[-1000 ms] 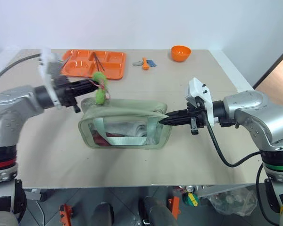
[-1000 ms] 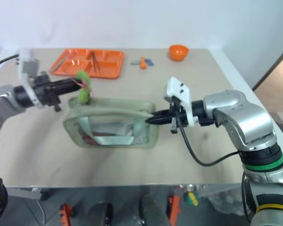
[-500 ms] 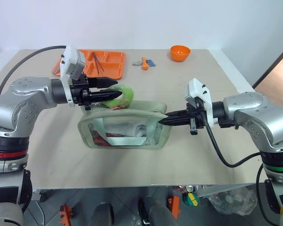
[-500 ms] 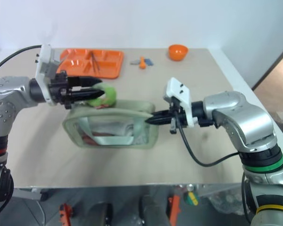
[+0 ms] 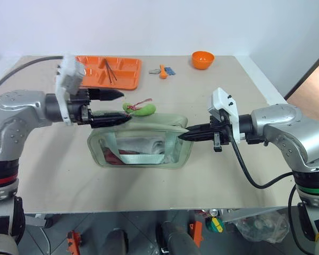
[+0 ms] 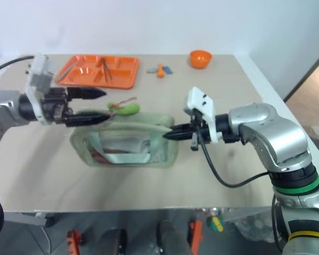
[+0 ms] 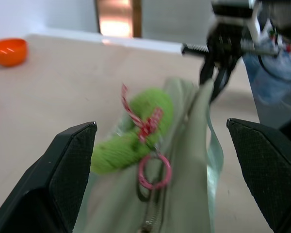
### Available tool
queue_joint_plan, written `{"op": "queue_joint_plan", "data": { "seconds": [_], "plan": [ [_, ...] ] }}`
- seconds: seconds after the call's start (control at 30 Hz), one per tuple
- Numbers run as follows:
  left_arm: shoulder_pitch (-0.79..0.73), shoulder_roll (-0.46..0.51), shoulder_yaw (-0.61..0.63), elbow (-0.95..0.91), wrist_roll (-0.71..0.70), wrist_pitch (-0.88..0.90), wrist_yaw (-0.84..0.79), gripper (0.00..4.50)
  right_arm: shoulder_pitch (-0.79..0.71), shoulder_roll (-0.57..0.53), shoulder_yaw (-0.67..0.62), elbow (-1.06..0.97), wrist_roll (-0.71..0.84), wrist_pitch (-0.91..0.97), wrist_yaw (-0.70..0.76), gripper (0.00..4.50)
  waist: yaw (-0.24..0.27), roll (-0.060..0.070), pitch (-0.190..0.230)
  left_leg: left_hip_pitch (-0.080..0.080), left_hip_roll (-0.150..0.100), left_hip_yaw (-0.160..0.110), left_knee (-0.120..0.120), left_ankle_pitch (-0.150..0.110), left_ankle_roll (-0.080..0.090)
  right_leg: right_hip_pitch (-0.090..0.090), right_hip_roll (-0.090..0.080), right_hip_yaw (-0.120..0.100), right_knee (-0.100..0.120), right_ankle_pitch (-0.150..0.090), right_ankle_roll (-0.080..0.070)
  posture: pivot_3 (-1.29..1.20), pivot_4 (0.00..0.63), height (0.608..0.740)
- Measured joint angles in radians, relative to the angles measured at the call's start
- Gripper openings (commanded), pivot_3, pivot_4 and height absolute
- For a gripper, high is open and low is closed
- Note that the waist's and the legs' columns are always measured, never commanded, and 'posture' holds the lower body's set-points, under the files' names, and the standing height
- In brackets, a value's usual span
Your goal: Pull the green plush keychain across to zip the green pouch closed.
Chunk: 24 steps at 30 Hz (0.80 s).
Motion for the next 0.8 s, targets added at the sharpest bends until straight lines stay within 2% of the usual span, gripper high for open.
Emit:
{"op": "queue_joint_plan", "data": {
  "seconds": [0.23,0.33,0.6,0.8],
  "plan": [
    [0.128,0.083,0.233,0.031,-0.111,0.095,0.044,4.46,0.001,0.007,0.002,-0.003,0.001,0.0,-0.001,0.0,-0.006,0.0,0.0,0.0,0.001,-0.001,0.0,0.0,0.0,0.0,0.0,-0.001,0.0,0.0,0.0,0.0,0.15,0.74],
    [0.244,0.117,0.266,0.02,-0.113,0.105,0.039,4.46,0.002,0.009,0.003,-0.007,0.001,0.0,-0.001,0.0,-0.009,0.0,0.0,0.001,0.001,0.002,0.0,0.0,0.0,0.0,-0.001,-0.001,0.0,0.0,0.0,0.0,0.15,0.74],
    [0.473,0.119,0.256,-0.121,-0.096,0.085,0.036,4.46,0.002,0.011,0.005,-0.006,0.001,-0.003,0.0,0.0,-0.009,0.0,0.0,0.001,0.001,0.001,-0.001,0.0,0.0,0.0,-0.003,0.0,0.0,0.0,0.0,0.0,0.15,0.74],
    [0.531,0.114,0.218,-0.136,-0.067,0.071,0.042,4.46,0.002,0.012,0.006,-0.006,0.001,-0.003,0.0,0.0,-0.009,0.0,0.0,0.001,0.001,0.0,-0.001,0.0,0.0,0.0,-0.002,0.0,0.0,0.0,-0.001,0.0,0.15,0.74]
  ]
}}
